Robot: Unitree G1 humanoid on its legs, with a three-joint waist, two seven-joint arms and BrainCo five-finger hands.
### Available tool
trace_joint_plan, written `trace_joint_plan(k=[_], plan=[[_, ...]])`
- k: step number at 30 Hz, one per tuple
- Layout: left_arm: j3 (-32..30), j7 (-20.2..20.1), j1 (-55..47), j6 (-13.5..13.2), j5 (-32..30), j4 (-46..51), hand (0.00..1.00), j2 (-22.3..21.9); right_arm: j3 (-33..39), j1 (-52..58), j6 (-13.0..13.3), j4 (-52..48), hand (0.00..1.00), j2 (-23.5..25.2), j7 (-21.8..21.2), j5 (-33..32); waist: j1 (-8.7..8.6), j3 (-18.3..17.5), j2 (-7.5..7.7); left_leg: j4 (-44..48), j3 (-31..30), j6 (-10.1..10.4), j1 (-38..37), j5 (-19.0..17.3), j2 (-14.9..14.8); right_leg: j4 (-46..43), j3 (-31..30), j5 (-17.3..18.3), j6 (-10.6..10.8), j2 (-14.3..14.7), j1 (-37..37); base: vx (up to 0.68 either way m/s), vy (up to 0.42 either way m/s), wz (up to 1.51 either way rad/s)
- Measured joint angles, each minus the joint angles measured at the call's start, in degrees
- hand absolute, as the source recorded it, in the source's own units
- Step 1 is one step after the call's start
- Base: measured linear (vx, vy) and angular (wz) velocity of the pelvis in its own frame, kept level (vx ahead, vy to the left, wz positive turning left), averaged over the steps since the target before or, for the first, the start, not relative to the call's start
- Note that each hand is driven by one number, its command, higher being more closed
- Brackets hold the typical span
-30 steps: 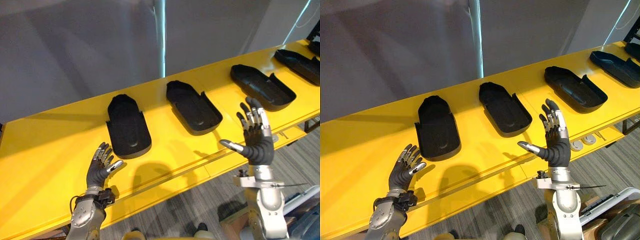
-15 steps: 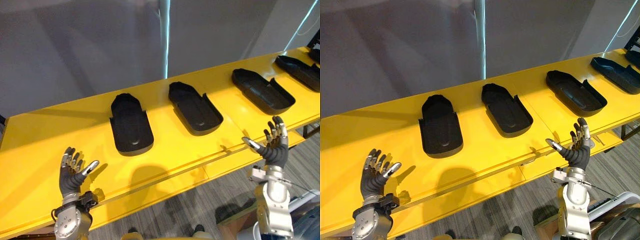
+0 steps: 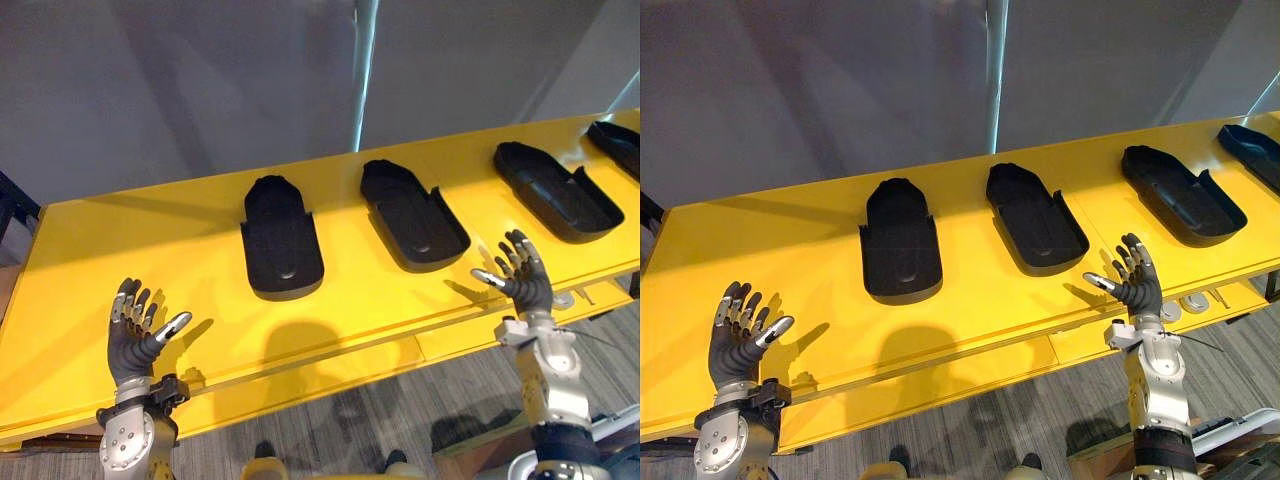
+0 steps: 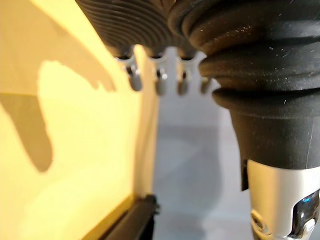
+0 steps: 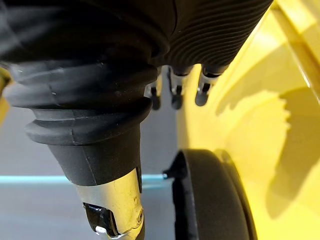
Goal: Walk over and take plastic housings, then place them on the shelf
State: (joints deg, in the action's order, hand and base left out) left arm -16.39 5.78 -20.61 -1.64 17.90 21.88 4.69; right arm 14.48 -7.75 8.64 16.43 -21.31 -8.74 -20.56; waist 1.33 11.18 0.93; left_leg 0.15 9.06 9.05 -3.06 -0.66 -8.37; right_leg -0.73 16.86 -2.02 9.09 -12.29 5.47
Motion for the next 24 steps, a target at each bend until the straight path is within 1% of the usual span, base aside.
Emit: trace_joint_plan(k=[3, 4, 6, 10, 14, 17, 22, 24], plan=[[0.03, -0.13, 0.52, -0.71, 0.0, -0.01, 0.0, 0.04, 0.0, -0.58, -0.03, 2.18, 0.0, -0.97, -0.36, 0.01, 0.09, 0.2, -0.24, -0.16, -0.36, 0.01, 0.02, 0.21, 0.02, -0.06, 0.3, 0.05, -0.06, 0.01, 0.12, 0.0, 0.002, 0.04], [0.11, -0.42, 0.62, -0.83, 0.01, -0.01, 0.0, 0.29, -0.01, -1.27, -0.03, 2.99, 0.0, -1.42, -0.57, 0.01, 0.1, 0.75, -0.44, -0.14, -0.46, -0.01, -0.08, 0.26, 0.04, -0.08, 0.35, 0.06, -0.07, 0.0, 0.31, -0.02, 0.005, 0.03], [0.33, -0.86, 0.72, -0.83, 0.12, -0.02, 0.0, 1.54, -0.04, -2.23, -0.03, 4.11, 0.0, -2.2, -1.42, -0.01, 0.1, 1.33, -0.68, -0.49, -0.65, -0.04, -0.09, 0.68, 0.03, -0.08, 0.49, 0.09, -0.08, 0.03, 0.34, -0.02, 0.001, 0.06], [0.31, -1.12, 0.96, -0.87, 0.22, -0.02, 0.0, 1.84, -0.36, -4.11, -0.1, 6.89, 0.0, -3.59, -4.33, -0.67, 0.79, 2.11, -1.19, -1.34, -0.74, 0.01, -0.86, 1.34, 0.09, -0.3, 0.61, 0.12, -0.12, 0.04, 0.55, 0.0, 0.0, 0.01], [0.31, -1.99, 0.98, -0.88, 0.48, -0.04, 0.0, 1.85, -1.37, -4.36, -0.18, 7.16, 0.0, -4.1, -6.82, -1.44, 0.91, 2.43, -0.94, -1.8, -1.49, -0.03, -0.88, 1.87, 0.16, -0.46, 1.42, 0.17, -0.18, 0.01, 0.56, 0.0, -0.001, 0.08], [0.32, -2.42, 1.0, -0.89, 1.95, -0.04, 0.0, 2.12, -1.61, -4.95, -0.18, 8.68, 0.0, -4.58, -8.93, -2.33, 0.97, 2.62, -0.64, -2.31, -2.4, -0.05, -0.96, 2.46, 0.24, -1.48, 2.04, 0.76, -0.43, -0.14, 0.6, -0.01, -0.002, 0.14], [0.3, -2.53, 0.79, -0.92, 1.97, -0.28, 0.0, 2.47, -2.44, -5.43, -0.21, 9.44, 0.0, -5.35, -11.31, -3.35, 1.13, 2.82, -0.75, -2.71, -2.55, -0.09, -1.03, 2.95, 0.25, -1.84, 2.14, 0.87, -0.52, -0.17, 0.57, -0.03, -0.001, 0.02], [0.3, -2.53, 0.91, -0.96, 1.97, -0.28, 0.0, 2.78, -2.45, -5.78, -0.21, 9.44, 0.0, -5.36, -11.7, -3.39, 1.13, 3.56, -0.95, -2.73, -2.55, -0.12, -1.03, 3.0, 0.25, -2.13, 2.12, 1.03, -0.39, -0.23, 0.61, -0.05, -0.001, -0.01]])
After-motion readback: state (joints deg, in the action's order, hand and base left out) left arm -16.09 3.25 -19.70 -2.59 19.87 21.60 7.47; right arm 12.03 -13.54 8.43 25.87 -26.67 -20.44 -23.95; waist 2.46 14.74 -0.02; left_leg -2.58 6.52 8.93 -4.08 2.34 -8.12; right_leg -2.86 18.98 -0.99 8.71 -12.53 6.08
